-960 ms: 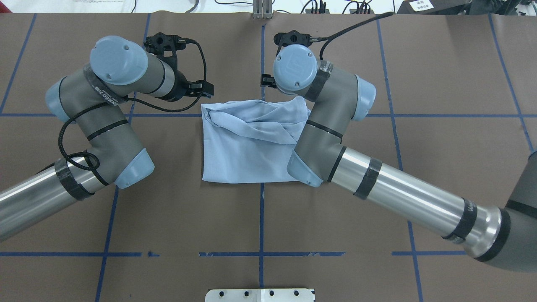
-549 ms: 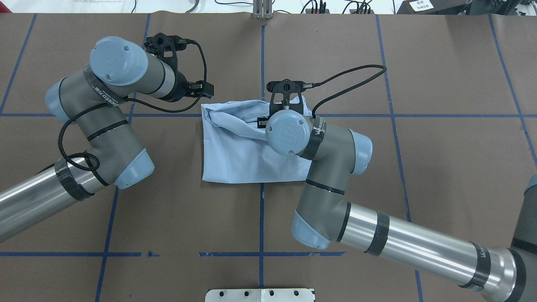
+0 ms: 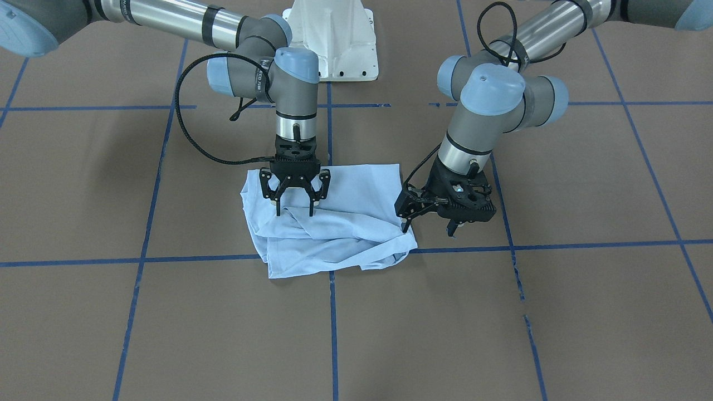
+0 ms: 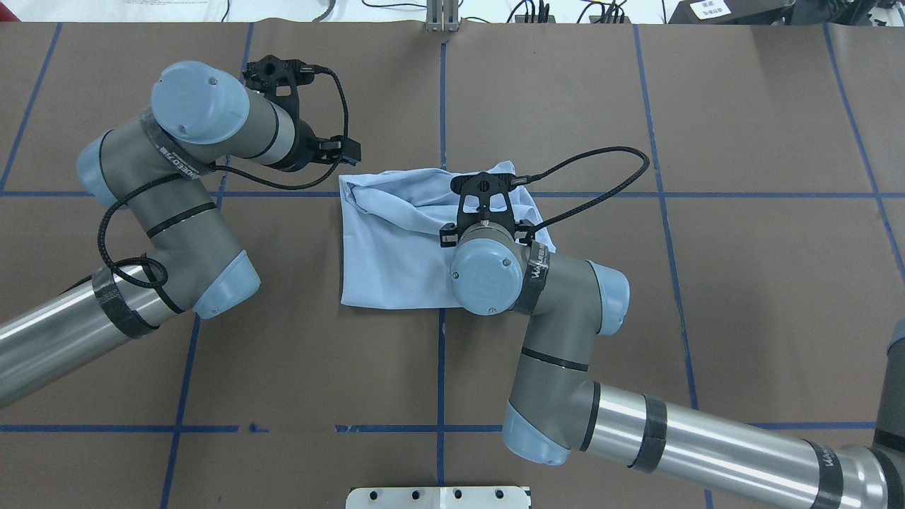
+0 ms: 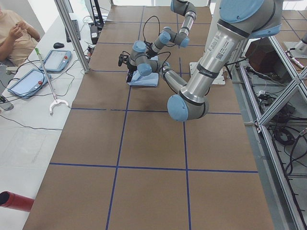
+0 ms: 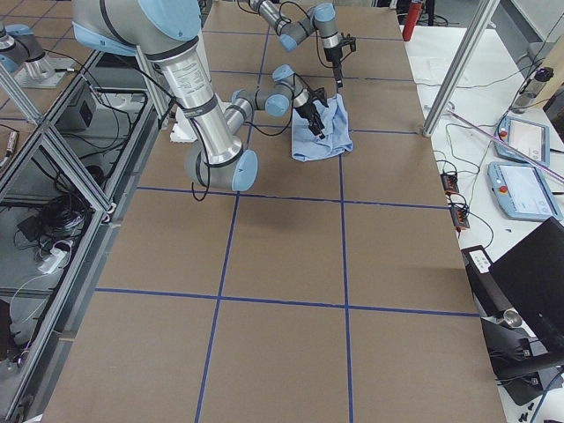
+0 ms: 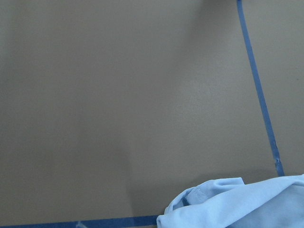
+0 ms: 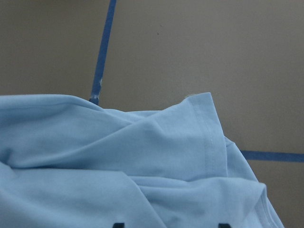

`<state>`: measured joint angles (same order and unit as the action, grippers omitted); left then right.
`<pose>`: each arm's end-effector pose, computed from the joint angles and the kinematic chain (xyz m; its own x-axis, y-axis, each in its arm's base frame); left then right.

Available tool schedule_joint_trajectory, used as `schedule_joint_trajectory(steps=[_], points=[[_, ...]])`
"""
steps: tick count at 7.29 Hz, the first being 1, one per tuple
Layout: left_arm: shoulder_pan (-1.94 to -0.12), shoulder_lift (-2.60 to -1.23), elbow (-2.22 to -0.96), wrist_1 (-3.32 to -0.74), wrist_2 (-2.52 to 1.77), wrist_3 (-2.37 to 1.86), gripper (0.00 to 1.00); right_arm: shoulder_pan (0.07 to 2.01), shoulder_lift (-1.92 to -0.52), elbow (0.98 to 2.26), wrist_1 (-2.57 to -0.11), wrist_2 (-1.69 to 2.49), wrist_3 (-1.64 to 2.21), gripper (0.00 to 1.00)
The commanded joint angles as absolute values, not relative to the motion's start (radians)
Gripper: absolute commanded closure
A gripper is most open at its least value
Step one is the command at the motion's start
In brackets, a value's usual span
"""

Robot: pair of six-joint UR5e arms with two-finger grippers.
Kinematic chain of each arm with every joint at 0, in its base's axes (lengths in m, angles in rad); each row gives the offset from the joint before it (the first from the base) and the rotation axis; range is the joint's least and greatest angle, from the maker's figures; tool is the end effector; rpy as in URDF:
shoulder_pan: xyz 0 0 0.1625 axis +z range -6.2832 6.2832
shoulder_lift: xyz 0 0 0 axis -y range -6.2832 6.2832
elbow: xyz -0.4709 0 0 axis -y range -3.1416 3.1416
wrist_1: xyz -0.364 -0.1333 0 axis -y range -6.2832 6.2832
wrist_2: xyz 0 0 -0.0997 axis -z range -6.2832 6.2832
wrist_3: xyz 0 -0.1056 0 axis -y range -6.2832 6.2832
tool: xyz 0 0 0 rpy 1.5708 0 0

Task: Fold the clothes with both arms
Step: 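Press the right gripper on the folded shirt's middle and smooth it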

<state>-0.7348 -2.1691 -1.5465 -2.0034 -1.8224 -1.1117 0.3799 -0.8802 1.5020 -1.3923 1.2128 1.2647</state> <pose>0.4555 -0.5558 0.3244 0.5742 0.0596 -0.8165 0.2664 0.9295 0.2551 -0.6206 -0.4312 0.3108 0.7918 0.0123 0.6107 -0.3589 0.8183 0.4489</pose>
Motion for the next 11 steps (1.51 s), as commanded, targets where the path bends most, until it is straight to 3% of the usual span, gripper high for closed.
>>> schedule_joint_trajectory(steps=[1, 3, 4, 5, 6, 9, 11], points=[[-0.735, -2.169, -1.548, -2.003, -1.822, -1.112, 0.00, 0.368, -0.882, 1.491, -1.387, 1.200, 1.307, 0.38], [-0.735, -2.169, -1.548, -2.002, -1.822, -1.112, 0.00, 0.368, -0.896, 1.491, -1.387, 1.172, 1.305, 0.44], [-0.735, -2.169, -1.548, -2.002, -1.822, -1.112, 0.00, 0.368, -0.896, 1.490, -1.387, 1.170, 1.305, 0.58], [-0.735, -2.169, -1.548, -2.002, -1.821, -1.112, 0.00, 0.370, -0.897, 1.489, -1.387, 1.164, 1.307, 0.89], [-0.735, -2.169, -1.548, -2.002, -1.822, -1.109, 0.00, 0.370, -0.896, 1.488, -1.385, 1.154, 1.313, 1.00], [-0.733, -2.169, -1.548, -2.002, -1.822, -1.109, 0.00, 0.429, -0.885, 1.482, -1.388, 1.150, 1.322, 1.00], [-0.733, -2.169, -1.548, -2.002, -1.822, -1.108, 0.00, 0.500, -0.815, 1.358, -1.385, 1.152, 1.321, 1.00]])
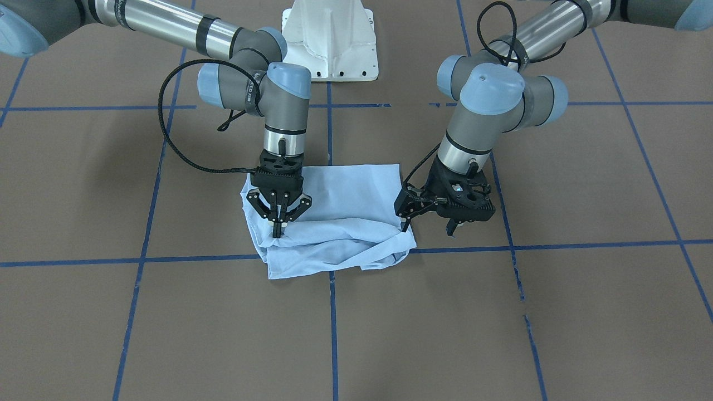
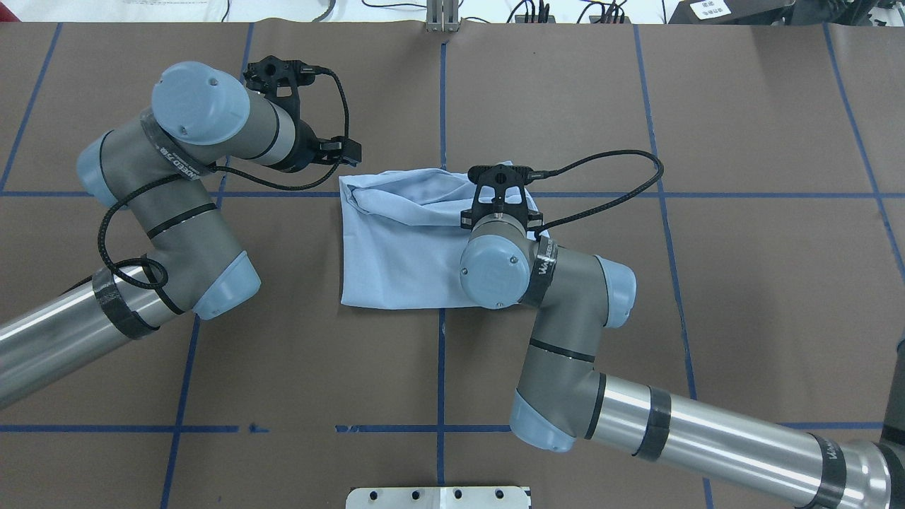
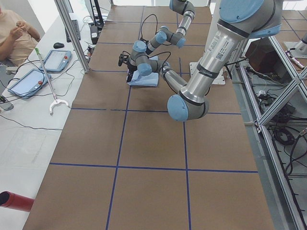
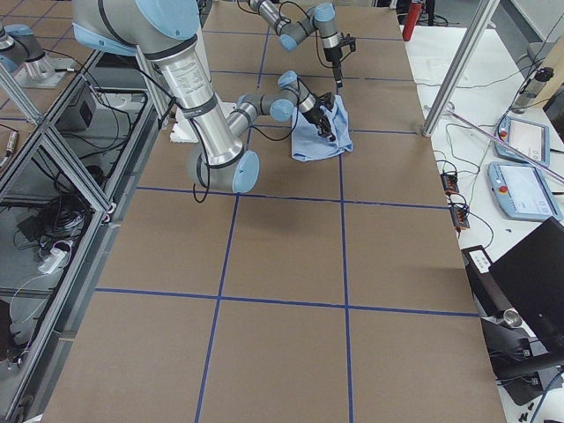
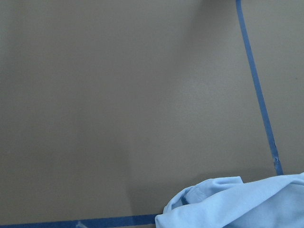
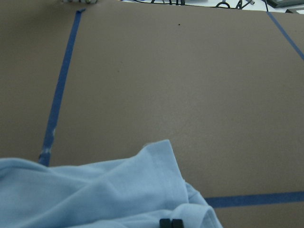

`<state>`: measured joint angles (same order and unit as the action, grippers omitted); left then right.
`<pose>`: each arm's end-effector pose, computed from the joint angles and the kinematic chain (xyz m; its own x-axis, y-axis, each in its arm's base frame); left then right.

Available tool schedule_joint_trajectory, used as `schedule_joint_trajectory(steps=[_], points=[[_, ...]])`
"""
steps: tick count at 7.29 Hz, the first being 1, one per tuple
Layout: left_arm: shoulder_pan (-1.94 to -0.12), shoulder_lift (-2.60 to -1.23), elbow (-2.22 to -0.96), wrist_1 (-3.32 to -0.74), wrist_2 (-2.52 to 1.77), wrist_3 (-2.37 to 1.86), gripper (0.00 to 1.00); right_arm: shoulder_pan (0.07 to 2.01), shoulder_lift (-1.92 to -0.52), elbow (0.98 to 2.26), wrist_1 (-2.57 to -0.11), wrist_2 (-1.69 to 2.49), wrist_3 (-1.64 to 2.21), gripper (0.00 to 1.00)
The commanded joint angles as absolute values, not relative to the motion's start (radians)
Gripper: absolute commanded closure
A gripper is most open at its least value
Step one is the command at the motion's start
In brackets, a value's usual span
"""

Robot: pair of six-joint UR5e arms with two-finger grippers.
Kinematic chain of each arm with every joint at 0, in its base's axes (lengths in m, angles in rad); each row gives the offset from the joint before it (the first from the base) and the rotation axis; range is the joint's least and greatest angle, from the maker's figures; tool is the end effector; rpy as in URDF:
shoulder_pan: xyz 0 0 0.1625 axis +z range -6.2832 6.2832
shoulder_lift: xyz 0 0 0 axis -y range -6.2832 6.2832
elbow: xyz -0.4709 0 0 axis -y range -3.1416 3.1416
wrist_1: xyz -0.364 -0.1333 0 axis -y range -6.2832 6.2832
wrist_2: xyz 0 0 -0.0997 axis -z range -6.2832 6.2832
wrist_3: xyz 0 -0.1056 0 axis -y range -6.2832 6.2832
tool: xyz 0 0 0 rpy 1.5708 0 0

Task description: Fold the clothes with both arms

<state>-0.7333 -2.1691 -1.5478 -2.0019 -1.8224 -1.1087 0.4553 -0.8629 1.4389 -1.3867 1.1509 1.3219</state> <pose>0.4562 -0.5550 0.3240 0.5751 0.0631 -0.8157 0.2632 0.9297 0.2575 -0.5962 -0.4883 0.3232 0.7919 0.1373 0.5950 -0.4733 0.7536 0.4561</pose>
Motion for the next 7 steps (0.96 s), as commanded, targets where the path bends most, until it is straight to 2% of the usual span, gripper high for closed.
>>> schedule_joint_trajectory(steps=[1, 3, 4, 7], points=[[-0.733, -2.169, -1.548, -2.002, -1.822, -1.108, 0.00, 0.521, -0.761, 1.276, -1.384, 1.154, 1.319, 1.00], [-0.733, -2.169, -1.543, -2.002, -1.822, -1.109, 0.00, 0.538, -0.749, 1.253, -1.385, 1.158, 1.310, 0.98], [-0.732, -2.171, -1.537, -2.002, -1.821, -1.114, 0.00, 0.549, -0.727, 1.249, -1.385, 1.166, 1.289, 0.01], [-0.660, -2.224, -1.471, -1.983, -1.804, -1.202, 0.00, 0.733, -0.664, 1.256, -1.364, 1.551, 1.156, 0.00]])
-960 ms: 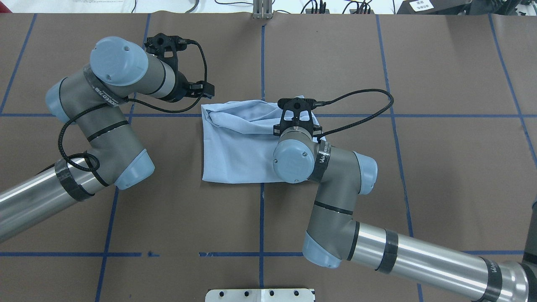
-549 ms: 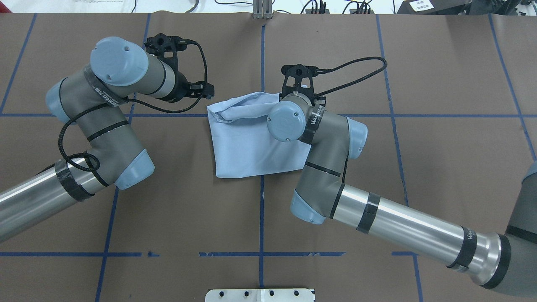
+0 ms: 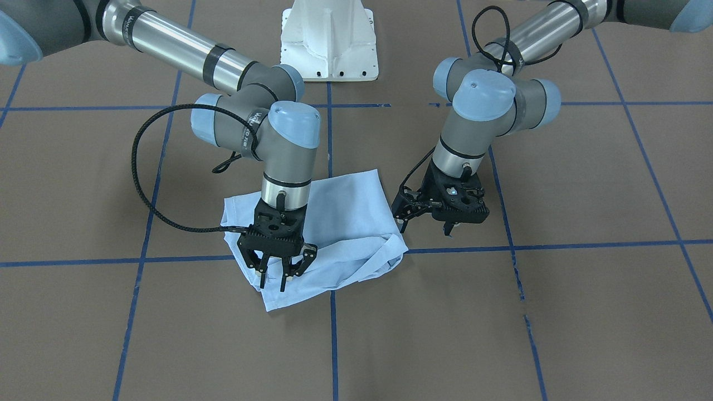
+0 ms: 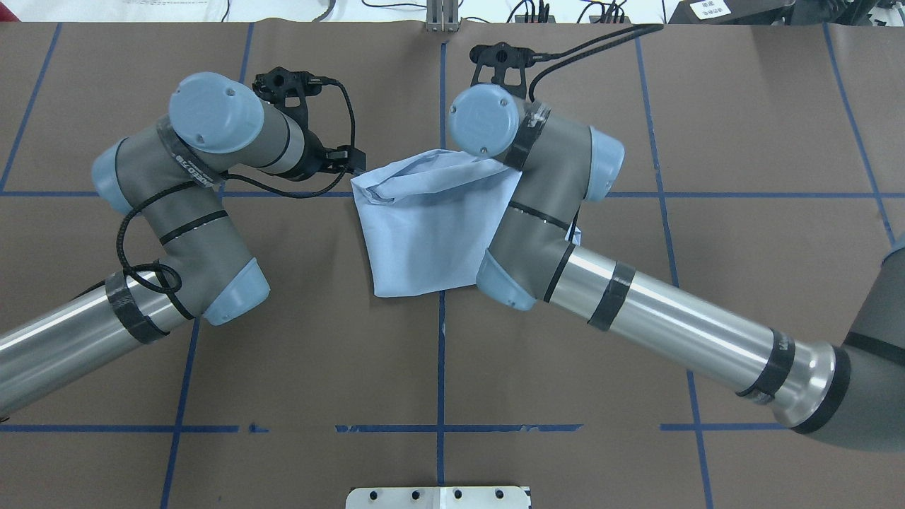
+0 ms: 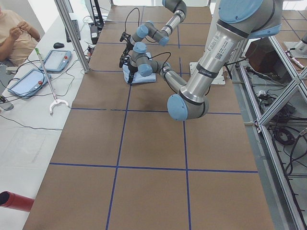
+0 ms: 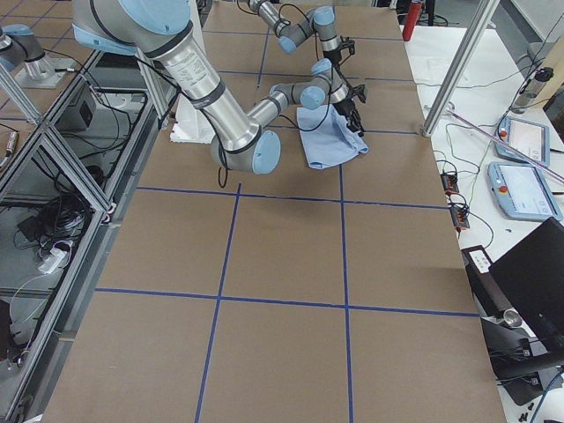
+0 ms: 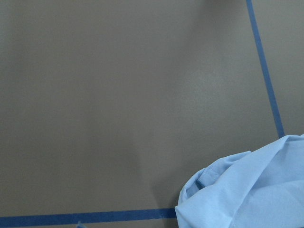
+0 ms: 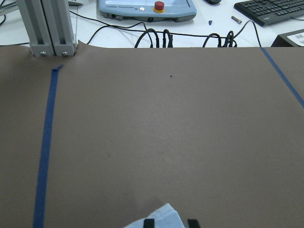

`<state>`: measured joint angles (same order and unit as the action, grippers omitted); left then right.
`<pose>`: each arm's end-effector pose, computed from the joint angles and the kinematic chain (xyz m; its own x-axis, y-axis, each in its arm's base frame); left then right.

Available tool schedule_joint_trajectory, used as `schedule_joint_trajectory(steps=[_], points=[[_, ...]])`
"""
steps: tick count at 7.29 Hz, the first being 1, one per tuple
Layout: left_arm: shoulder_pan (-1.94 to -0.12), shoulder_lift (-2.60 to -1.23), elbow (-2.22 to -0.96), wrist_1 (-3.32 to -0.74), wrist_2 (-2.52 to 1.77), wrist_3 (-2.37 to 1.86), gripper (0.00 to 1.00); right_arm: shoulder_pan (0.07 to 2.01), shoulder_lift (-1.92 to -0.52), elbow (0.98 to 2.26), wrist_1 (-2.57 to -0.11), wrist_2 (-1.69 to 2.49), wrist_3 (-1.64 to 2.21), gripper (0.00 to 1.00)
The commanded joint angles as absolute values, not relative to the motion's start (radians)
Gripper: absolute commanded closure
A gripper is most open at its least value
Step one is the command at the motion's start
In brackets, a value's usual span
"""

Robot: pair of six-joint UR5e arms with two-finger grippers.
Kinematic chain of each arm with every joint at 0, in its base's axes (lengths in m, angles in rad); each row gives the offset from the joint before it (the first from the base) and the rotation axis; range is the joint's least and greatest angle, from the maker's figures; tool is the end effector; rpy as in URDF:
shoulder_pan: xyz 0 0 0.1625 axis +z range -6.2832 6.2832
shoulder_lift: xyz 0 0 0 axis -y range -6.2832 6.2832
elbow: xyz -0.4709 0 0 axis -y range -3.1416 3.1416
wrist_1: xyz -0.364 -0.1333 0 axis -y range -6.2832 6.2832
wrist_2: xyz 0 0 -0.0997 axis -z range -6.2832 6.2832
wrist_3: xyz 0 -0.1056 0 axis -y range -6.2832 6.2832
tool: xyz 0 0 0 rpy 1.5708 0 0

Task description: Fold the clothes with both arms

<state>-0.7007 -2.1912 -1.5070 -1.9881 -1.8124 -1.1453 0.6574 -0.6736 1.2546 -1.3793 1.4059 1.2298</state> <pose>0.4835 -0.5492 0.3285 0.5873 0.0289 -0.8089 0.2551 0.9418 0.2189 -0.5542 -0.6181 0.2615 0.7662 0.1747 0.6184 -0.4639 0.8163 0.3442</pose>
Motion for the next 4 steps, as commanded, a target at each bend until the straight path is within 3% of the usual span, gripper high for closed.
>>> schedule_joint_trajectory(steps=[1, 4], points=[[-0.628, -2.249, -1.453, -1.983, -1.758, -1.216, 0.00, 0.773, -0.670, 1.258, -1.353, 1.627, 1.110, 0.00], [-0.589, -2.342, -1.384, -1.861, -1.732, -1.241, 0.00, 0.775, -0.678, 1.259, -1.351, 1.631, 1.104, 0.00]])
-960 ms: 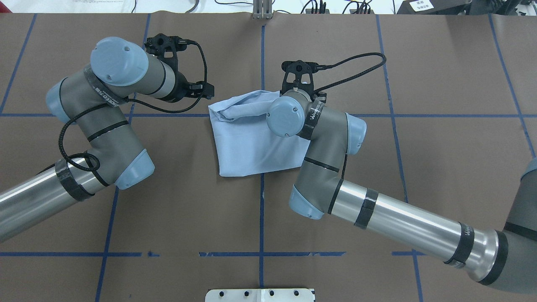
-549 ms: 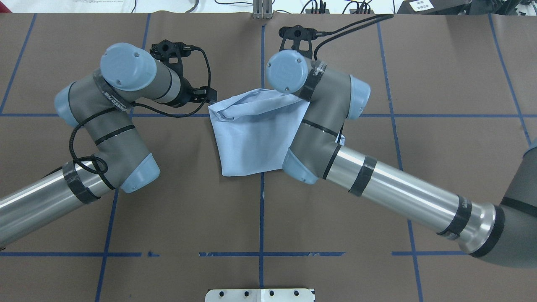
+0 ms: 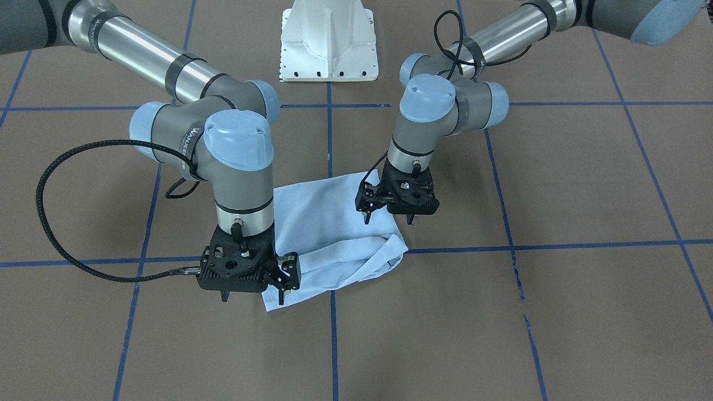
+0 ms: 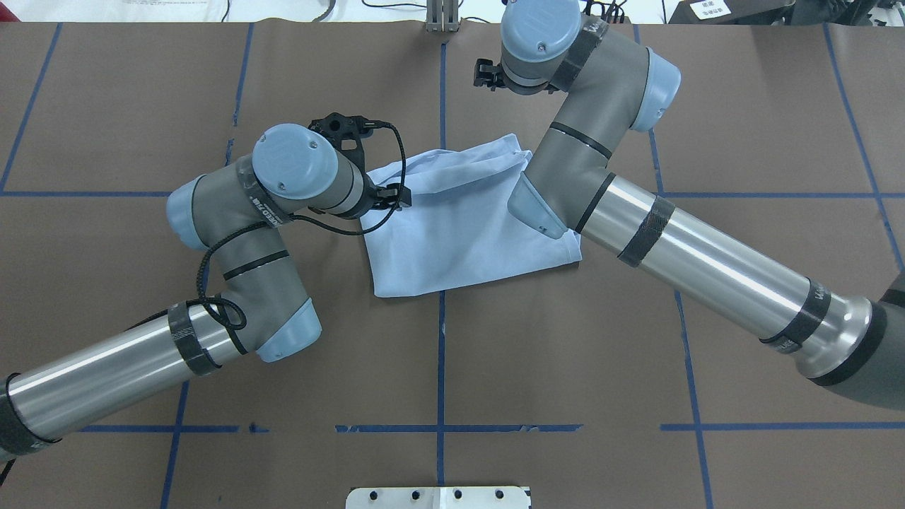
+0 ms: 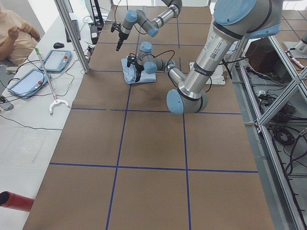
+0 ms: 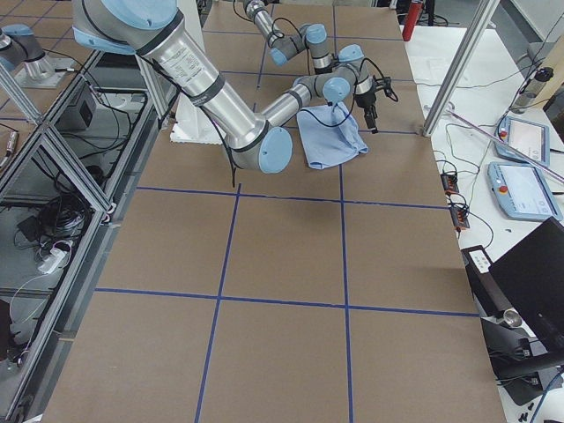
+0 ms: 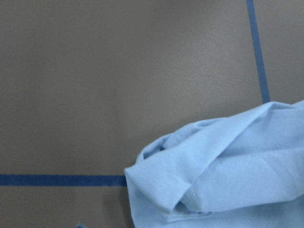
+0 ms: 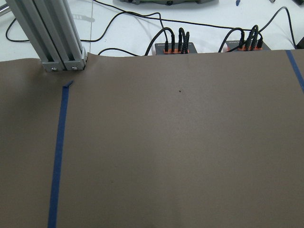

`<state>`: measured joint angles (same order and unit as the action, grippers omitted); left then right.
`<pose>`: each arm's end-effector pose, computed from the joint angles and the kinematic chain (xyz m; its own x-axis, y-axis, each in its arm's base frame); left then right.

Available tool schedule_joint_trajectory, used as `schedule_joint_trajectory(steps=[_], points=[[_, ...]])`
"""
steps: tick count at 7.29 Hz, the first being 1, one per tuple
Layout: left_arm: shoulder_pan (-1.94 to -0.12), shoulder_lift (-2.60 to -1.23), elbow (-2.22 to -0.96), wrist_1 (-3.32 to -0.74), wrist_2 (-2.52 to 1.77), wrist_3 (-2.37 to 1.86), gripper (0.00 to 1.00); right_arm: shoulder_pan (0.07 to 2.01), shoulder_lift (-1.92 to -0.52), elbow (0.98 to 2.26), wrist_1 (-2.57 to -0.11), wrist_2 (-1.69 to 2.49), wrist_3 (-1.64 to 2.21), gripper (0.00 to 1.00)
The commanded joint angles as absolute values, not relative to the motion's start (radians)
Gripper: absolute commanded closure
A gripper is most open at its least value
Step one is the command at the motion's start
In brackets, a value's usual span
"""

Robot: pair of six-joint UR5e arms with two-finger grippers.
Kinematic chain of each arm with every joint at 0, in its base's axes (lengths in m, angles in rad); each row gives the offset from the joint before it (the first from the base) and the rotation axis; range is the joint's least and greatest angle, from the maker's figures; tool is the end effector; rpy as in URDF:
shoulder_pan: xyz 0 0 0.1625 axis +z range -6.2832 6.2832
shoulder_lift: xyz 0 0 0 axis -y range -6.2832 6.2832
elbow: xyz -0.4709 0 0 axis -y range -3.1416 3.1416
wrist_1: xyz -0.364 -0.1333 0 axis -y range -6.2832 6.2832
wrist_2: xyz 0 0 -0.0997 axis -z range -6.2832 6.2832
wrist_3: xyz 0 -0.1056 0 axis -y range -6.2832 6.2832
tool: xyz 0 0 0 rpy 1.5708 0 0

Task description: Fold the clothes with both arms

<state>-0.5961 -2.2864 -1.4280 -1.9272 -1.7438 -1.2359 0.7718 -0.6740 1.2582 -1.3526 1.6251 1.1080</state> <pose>0.5625 -0.5207 0.3030 0.6120 -0.0240 -0.7905 0.2518 0.9534 0.1660 -0.4963 -0.6610 0.2572 0.7441 0.1021 0.6602 -0.3758 0.8811 0.2873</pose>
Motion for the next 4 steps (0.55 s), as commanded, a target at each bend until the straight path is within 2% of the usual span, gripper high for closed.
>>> schedule_joint_trajectory(steps=[1, 4], points=[[-0.589, -2.370, -1.326, -1.862, -1.726, -1.241, 0.00, 0.775, -0.680, 1.259, -1.351, 1.631, 1.104, 0.00], [-0.589, -2.390, -1.275, -1.867, -1.706, -1.238, 0.00, 0.775, -0.689, 1.259, -1.350, 1.631, 1.106, 0.00]])
